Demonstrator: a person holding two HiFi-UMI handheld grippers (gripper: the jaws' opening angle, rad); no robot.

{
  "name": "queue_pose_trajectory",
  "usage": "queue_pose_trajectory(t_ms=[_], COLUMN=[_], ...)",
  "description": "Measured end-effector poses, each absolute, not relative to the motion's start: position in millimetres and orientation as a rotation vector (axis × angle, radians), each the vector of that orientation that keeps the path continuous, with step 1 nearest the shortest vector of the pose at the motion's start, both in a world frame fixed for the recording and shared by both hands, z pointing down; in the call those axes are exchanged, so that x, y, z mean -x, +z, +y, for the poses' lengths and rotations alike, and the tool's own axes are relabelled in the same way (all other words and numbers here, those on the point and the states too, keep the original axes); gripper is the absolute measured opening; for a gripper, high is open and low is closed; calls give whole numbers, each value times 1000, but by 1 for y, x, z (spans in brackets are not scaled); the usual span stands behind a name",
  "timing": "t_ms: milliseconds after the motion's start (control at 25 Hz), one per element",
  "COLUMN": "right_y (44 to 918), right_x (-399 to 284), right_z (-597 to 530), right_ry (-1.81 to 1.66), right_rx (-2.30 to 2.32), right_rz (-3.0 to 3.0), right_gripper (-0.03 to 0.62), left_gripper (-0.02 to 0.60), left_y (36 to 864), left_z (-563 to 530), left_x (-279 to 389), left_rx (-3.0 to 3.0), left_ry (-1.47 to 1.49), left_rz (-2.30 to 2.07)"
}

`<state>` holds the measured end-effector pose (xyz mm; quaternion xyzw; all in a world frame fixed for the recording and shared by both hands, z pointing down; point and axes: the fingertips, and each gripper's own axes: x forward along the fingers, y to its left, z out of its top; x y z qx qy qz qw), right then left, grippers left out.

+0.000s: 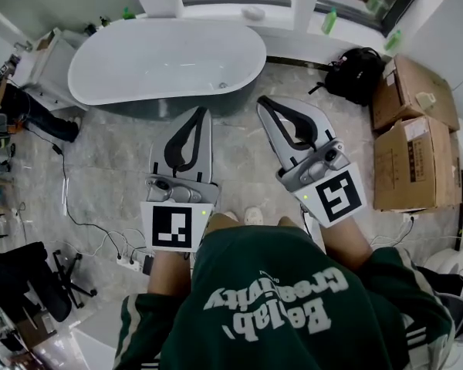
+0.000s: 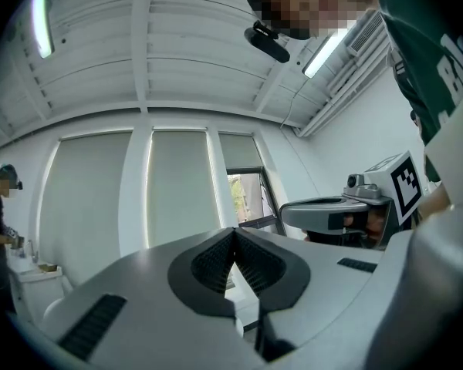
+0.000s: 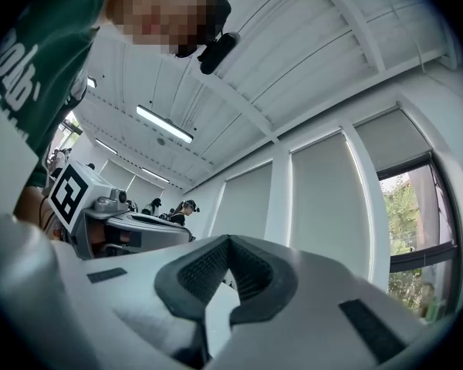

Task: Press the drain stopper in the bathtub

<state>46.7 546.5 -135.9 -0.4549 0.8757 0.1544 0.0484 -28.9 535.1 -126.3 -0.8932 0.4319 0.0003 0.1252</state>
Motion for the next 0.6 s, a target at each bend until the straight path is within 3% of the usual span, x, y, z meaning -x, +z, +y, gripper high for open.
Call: queue_pose_trajectory(t_ms=[600], right_y=[-133], right_x=[-62], right_z=[543], right_ry=[460], right_rx=[1378], right_rz=[2661], right_gripper=[15], left_gripper=[6], left_y=[-136], left_z=[529], left_x=[20], left_rx=[2560], left_ry=[30], left_rz=[1261])
